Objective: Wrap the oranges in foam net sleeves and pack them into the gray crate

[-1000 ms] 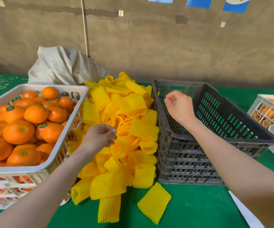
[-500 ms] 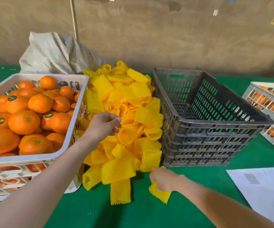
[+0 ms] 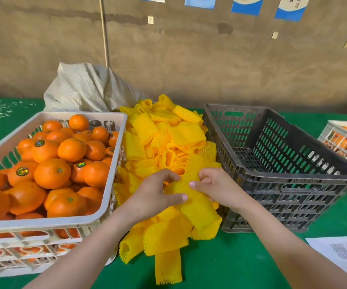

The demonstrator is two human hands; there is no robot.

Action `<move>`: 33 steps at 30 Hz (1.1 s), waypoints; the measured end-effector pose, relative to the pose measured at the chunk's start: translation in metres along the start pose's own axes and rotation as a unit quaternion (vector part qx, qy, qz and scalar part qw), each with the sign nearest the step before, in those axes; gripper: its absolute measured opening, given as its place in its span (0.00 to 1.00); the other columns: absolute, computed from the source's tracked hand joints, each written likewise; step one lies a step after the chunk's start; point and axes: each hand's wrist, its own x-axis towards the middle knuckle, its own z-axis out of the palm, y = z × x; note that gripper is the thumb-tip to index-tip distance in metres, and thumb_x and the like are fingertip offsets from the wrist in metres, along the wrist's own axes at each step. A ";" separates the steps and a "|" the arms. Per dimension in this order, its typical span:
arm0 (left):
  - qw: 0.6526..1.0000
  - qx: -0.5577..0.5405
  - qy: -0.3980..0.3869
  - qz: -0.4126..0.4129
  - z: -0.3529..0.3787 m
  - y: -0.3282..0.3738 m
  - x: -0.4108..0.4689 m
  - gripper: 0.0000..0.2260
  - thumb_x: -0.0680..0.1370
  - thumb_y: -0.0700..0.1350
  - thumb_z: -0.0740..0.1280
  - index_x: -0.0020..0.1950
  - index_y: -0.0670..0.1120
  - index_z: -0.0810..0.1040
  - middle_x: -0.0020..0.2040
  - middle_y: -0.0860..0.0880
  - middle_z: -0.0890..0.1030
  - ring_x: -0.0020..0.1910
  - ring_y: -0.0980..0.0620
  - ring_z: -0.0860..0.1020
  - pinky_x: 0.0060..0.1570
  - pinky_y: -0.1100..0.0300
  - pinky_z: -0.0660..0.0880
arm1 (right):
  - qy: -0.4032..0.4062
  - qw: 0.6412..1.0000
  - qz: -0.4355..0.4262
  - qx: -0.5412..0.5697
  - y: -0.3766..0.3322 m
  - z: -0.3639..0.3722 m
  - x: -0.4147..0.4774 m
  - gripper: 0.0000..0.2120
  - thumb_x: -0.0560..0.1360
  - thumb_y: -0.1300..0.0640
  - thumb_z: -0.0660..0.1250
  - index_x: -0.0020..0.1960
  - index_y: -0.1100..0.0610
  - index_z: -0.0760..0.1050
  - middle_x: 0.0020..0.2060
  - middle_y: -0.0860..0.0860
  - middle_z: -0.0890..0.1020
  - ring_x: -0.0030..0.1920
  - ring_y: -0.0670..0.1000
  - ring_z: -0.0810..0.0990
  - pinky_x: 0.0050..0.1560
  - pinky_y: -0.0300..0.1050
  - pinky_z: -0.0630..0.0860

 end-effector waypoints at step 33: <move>0.982 0.120 0.145 -0.030 -0.122 -0.061 0.025 0.09 0.78 0.41 0.66 0.59 0.44 0.76 0.51 0.51 0.75 0.52 0.52 0.76 0.45 0.63 0.71 | 0.012 0.894 -0.027 0.446 -0.073 0.059 0.075 0.07 0.76 0.60 0.62 0.39 0.56 0.73 0.26 0.48 0.77 0.27 0.45 0.74 0.29 0.35 0.72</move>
